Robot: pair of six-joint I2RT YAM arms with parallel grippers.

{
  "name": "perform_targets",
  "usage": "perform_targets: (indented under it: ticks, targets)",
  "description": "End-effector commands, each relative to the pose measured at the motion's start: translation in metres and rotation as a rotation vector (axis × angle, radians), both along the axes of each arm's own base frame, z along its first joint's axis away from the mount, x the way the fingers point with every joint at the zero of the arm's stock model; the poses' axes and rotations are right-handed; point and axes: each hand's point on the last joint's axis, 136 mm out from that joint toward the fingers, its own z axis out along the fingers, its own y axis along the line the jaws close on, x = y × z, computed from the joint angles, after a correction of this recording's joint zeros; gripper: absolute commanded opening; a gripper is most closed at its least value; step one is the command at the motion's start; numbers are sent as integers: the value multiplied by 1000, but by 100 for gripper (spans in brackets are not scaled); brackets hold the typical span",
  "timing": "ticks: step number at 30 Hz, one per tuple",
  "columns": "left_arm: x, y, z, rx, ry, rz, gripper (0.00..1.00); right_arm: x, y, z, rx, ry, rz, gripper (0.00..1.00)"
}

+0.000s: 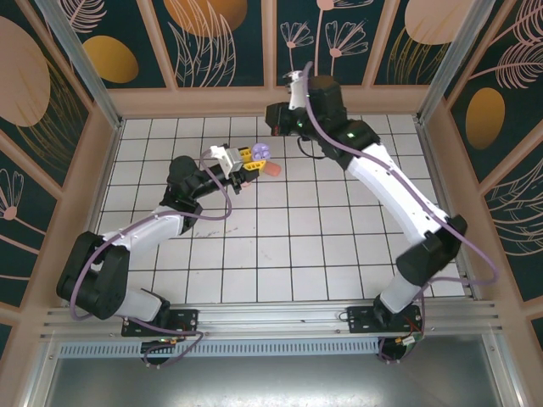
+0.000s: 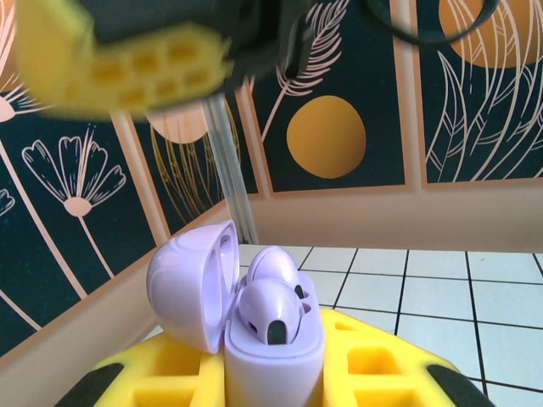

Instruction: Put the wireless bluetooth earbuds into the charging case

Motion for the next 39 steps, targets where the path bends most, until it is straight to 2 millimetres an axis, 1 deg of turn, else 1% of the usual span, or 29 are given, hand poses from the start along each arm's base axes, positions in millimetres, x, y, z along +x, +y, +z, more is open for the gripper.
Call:
perform_targets:
  ticks: [1,3,5,9,10,12,13,15,16,17,18,20,21,22,23,24,26,27,28,30,33,36,39]
  targets:
    - [0,-6,7,2,-34,-29,0,-11,7,-24,-60,103,73,0]
    - [1,-6,6,2,-32,-28,0,-14,10,-32,-77,128,93,0]
    - [3,-6,7,0,-31,-22,0,-22,12,-39,-94,147,110,0]
    - [9,-8,6,-5,-7,-12,0,-49,12,-56,-137,178,146,0]
    - [12,-8,7,-9,1,-5,0,-57,10,-61,-145,194,151,0]
    - [16,-8,7,-18,23,4,0,-68,4,-66,-141,206,145,0]
    - [19,-9,6,-24,37,6,0,-70,-1,-68,-133,209,122,0]
    - [22,-10,4,-32,69,4,0,-66,-15,-67,-104,205,62,0]
    - [23,-10,1,-33,90,5,0,-59,-26,-62,-82,193,3,0]
    - [24,-11,-1,-35,106,6,0,-55,-37,-62,-70,187,-55,0]
    - [26,-11,-5,-37,137,7,0,-47,-51,-59,-43,172,-123,0]
    - [30,-11,-16,-57,218,12,0,-37,-77,-60,20,172,-228,0]
    - [32,-12,-22,-76,278,10,0,-33,-89,-64,46,175,-269,1]
    - [34,-13,-32,-92,350,7,0,-34,-96,-75,55,193,-301,2]
    - [37,-13,-41,-107,424,12,0,-29,-111,-82,64,201,-347,3]
    - [41,-15,-54,-121,518,15,0,-28,-120,-94,66,217,-373,4]
    - [49,-19,-81,-131,696,25,0,-29,-132,-110,64,236,-406,6]
    - [51,-21,-93,-137,782,28,0,-30,-137,-120,51,246,-418,6]
    - [54,-23,-114,-121,868,34,0,-30,-141,-128,39,256,-429,7]
    - [56,-25,-139,-116,992,49,0,-31,-149,-142,4,265,-457,7]
    - [55,-29,-175,-114,1163,58,0,-31,-156,-158,-18,279,-479,9]
    - [54,-29,-202,-94,1264,90,0,-29,-161,-164,-18,281,-494,10]
    - [58,-27,-220,-64,1316,139,1,-28,-163,-164,-19,279,-500,11]
